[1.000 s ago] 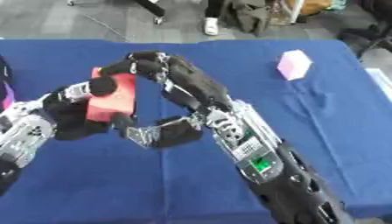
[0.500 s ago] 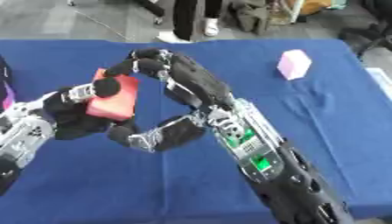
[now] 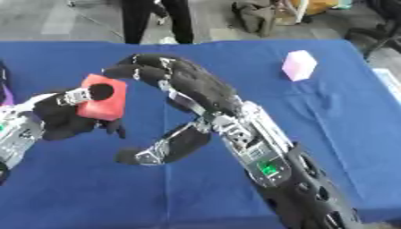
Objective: Pick up the objects with one hand, pass them to the other hand, and then place them into the box on the other side of the table.
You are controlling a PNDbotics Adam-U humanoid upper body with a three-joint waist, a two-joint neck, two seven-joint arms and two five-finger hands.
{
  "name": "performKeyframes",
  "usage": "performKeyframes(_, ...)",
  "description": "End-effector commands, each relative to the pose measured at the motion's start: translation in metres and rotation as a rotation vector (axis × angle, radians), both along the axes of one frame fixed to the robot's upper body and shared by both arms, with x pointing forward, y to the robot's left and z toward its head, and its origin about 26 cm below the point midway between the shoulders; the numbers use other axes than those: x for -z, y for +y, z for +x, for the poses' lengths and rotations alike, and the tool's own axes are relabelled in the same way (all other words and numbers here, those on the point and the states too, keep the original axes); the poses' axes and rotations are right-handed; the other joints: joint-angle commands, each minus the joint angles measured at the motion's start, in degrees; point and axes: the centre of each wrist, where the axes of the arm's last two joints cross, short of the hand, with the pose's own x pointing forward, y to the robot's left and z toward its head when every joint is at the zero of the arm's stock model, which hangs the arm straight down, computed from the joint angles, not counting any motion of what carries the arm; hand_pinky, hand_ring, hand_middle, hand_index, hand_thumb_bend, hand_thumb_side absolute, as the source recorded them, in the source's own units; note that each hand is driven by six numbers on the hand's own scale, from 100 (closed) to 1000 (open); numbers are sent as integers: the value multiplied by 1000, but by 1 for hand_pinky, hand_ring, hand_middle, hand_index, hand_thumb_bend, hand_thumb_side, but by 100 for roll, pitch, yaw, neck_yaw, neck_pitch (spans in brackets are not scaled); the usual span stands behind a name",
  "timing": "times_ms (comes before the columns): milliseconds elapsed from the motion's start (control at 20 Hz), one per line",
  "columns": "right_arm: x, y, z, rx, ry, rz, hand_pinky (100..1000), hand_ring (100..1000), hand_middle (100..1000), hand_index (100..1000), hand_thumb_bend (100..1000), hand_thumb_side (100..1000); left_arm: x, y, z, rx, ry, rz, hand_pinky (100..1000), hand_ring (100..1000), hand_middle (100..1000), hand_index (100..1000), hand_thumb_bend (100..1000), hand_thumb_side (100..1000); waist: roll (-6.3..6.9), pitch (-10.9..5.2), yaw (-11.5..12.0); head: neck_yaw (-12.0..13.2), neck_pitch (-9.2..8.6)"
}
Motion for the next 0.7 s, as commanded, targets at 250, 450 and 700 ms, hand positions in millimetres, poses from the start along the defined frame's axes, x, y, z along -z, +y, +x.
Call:
performKeyframes(250, -4, -6, -1, 67, -52, -35, 789, 780, 814, 919, 554, 551, -11, 37, 3, -69, -55, 58, 590, 359, 156, 409, 307, 429, 45, -46, -10, 41, -11)
performKeyframes(450, -1, -14, 1, 100, -53, -39, 788, 776, 808, 917, 522, 548, -19, 72, 2, -208, -123, 42, 586, 358, 151, 405, 305, 419, 58, -61, -22, 290, -11)
performKeyframes(700, 5, -26, 3, 144, -43, 9, 777, 759, 773, 898, 482, 538, -38, 135, -2, -529, -311, 26, 581, 359, 141, 400, 290, 392, 88, -89, -56, 1099, -247)
